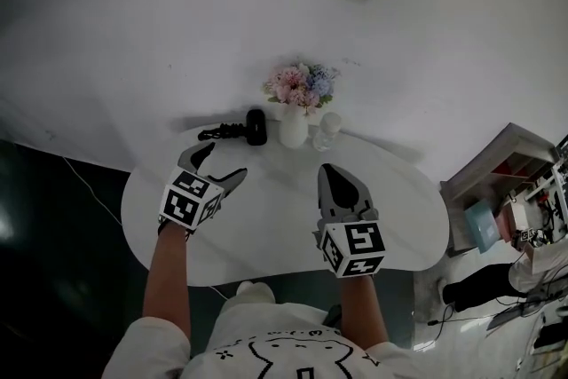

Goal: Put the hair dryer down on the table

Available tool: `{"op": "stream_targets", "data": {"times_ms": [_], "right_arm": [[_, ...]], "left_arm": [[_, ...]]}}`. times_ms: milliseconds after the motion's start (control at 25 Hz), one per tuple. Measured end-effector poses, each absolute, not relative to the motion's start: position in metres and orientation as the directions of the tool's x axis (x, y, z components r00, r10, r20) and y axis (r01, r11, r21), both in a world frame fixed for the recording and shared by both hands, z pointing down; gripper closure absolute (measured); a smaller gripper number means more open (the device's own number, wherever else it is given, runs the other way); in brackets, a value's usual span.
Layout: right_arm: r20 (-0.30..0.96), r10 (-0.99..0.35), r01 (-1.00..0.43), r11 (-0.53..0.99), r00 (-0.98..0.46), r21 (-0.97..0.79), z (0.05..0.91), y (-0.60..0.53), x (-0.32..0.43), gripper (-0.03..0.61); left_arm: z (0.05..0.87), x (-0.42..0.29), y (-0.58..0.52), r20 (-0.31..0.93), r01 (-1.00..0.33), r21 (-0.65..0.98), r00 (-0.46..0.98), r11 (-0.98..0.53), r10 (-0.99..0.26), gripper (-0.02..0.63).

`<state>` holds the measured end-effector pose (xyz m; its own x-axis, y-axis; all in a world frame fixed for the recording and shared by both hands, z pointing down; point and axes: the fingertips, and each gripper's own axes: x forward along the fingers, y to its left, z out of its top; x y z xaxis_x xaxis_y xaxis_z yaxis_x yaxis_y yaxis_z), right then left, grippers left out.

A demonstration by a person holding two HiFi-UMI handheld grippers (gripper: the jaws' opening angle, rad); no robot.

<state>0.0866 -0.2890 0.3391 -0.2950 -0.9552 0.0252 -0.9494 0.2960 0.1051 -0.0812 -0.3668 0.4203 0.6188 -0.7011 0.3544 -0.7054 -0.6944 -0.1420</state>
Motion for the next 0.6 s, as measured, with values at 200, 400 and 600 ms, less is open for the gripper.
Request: {"op": "stream_targets", "data": {"times_ms": [200, 400, 600], "right_arm": [[-0.012, -0.956, -0.954, 0.291, -0.293, 0.077, 0.331, -0.279, 0.092, 0.578], [-0.027, -0.953, -0.949, 0.298, -0.302, 0.098, 0.324, -0.273, 0.09, 0.578], [-0.057, -0.95, -0.948, 0.3, -0.307, 0.107, 0.315, -0.266, 0.09, 0.578]], "left_arm": [[0.393, -0.088, -0.351, 0.255, -0.783, -0.115, 0.571, -0.611, -0.78, 0.221], [0.362, -0.096, -0.334, 0.163, -0.831, -0.091, 0.531, -0.549, -0.832, 0.228], [0.335, -0.113, -0.317, 0.019, -0.892, -0.137, 0.432, -0.431, -0.901, 0.597]]}}
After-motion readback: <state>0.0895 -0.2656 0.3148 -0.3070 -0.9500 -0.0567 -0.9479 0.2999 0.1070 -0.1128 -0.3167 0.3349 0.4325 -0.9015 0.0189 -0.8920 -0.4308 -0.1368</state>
